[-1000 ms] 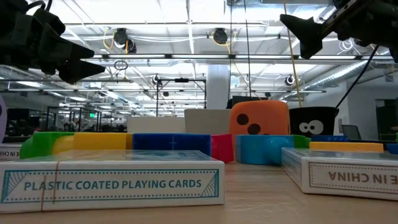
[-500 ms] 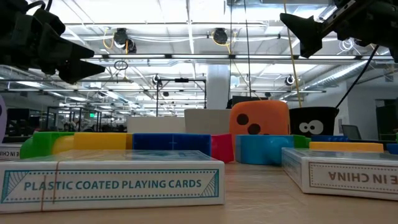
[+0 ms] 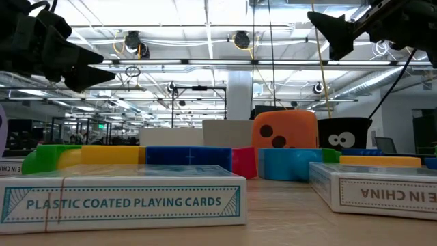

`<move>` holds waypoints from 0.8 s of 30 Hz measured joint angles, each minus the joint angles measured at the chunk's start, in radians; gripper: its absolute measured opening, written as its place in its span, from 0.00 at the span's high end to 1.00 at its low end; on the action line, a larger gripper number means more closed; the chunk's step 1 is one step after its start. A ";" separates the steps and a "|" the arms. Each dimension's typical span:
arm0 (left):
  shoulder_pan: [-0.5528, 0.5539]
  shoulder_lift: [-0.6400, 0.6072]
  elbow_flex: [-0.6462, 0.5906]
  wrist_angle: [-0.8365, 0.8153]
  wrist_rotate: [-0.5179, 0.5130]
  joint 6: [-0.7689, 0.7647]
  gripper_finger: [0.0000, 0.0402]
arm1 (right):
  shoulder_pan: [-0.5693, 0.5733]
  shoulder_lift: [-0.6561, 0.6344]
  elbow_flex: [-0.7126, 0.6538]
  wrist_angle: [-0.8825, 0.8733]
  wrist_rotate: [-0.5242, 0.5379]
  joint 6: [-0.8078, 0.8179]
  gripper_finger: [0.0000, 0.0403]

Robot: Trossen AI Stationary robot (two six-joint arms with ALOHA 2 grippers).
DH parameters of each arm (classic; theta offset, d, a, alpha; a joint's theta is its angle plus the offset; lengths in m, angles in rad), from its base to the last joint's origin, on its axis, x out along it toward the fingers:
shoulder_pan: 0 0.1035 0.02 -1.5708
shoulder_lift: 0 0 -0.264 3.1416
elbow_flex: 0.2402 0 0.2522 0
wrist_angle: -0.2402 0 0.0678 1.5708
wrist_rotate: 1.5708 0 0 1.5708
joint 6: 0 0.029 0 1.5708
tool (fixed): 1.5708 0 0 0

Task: Pick & Place Toys
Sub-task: Put the brown playing card box into the top gray bin

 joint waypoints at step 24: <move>0.000 0.000 0.000 0.000 0.000 0.000 0.07 | 0.145 0.000 0.001 -0.081 -0.049 0.117 0.14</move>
